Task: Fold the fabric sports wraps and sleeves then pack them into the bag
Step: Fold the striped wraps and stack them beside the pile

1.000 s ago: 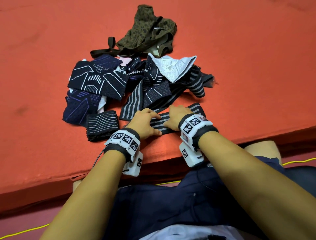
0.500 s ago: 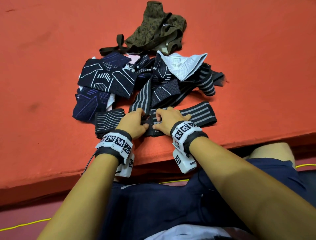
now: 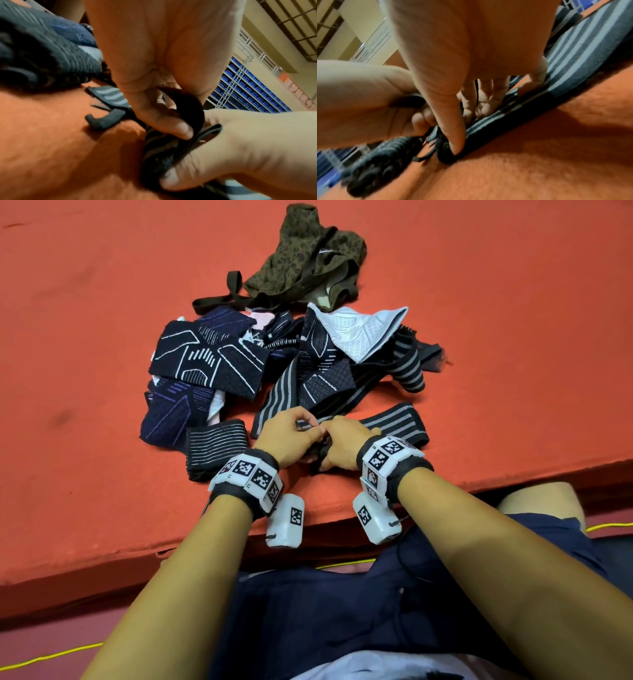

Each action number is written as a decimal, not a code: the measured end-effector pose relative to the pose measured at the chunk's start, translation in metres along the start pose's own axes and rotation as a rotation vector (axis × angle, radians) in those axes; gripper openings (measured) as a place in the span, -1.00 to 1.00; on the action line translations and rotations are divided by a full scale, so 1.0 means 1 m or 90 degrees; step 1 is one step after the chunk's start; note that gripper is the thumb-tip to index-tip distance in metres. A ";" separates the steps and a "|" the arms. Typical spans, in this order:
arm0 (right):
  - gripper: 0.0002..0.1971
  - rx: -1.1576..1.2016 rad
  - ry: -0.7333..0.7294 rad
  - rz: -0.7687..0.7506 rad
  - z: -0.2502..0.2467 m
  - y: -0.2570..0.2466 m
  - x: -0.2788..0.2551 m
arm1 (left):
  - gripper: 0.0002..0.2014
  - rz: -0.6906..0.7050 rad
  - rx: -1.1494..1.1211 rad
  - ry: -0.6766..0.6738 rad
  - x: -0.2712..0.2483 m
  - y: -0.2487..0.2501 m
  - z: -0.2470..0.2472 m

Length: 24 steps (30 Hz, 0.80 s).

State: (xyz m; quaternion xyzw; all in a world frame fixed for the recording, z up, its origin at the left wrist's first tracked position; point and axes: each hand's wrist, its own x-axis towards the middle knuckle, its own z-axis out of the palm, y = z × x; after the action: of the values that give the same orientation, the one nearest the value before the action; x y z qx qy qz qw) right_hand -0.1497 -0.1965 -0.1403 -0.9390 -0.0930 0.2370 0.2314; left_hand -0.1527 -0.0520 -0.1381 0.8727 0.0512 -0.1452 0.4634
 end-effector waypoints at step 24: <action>-0.75 0.237 -0.060 0.020 -0.018 0.033 0.007 | -0.92 -0.022 -0.040 -0.037 0.012 -0.020 0.018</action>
State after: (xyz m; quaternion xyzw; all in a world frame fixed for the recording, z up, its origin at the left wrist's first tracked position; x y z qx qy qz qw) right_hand -0.1325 -0.2306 -0.1455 -0.8691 -0.0434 0.2973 0.3930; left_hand -0.1490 -0.0559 -0.1670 0.8519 0.0574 -0.1767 0.4896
